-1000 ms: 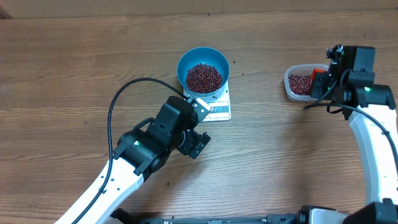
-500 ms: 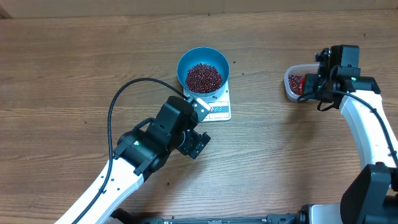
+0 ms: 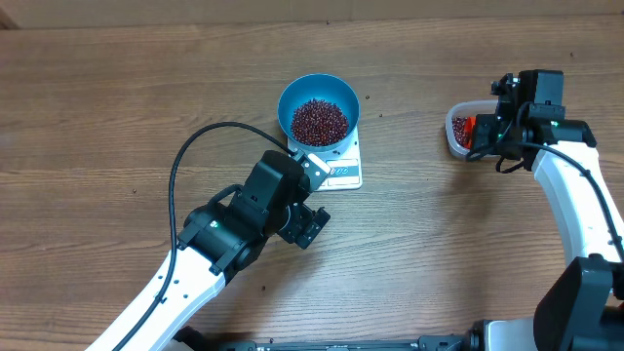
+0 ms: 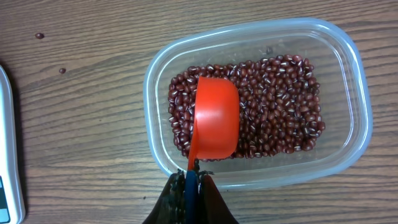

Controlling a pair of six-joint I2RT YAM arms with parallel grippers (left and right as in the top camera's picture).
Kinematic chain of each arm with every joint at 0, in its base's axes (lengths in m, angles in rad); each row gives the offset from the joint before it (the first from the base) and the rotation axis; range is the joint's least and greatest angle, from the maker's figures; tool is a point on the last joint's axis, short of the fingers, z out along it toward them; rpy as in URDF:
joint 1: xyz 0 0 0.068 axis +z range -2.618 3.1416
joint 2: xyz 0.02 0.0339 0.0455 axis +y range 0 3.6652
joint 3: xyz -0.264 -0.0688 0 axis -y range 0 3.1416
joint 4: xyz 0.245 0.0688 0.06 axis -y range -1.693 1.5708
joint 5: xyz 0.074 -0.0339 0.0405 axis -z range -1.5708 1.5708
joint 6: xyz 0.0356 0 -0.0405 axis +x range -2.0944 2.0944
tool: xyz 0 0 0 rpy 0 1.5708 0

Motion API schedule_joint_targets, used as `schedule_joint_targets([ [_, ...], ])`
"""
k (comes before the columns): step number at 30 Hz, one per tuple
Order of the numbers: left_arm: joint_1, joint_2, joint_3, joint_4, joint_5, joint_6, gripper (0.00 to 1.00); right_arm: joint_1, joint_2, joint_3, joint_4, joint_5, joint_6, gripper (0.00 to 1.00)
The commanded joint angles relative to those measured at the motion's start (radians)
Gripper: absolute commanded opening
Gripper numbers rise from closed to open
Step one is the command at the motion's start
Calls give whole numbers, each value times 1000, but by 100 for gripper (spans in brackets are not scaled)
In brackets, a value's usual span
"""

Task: Scoop item into bowl and weigh 150g on scale
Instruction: 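Dip the red cup into the tub beans and scoop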

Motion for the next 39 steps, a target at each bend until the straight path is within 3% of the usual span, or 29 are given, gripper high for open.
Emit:
schedule_joint_targets([
  [1, 1, 8, -2, 4, -7, 12, 99, -1, 1, -4, 8, 3, -9, 4],
  [14, 1, 8, -2, 4, -7, 12, 99, -1, 6, -11, 28, 6, -241, 4],
  [26, 1, 8, -2, 4, -7, 12, 99, -1, 50, -11, 25, -141, -233, 4],
  [39, 1, 8, -2, 4, -7, 12, 99, -78, 50, -11, 34, -249, -87, 4],
])
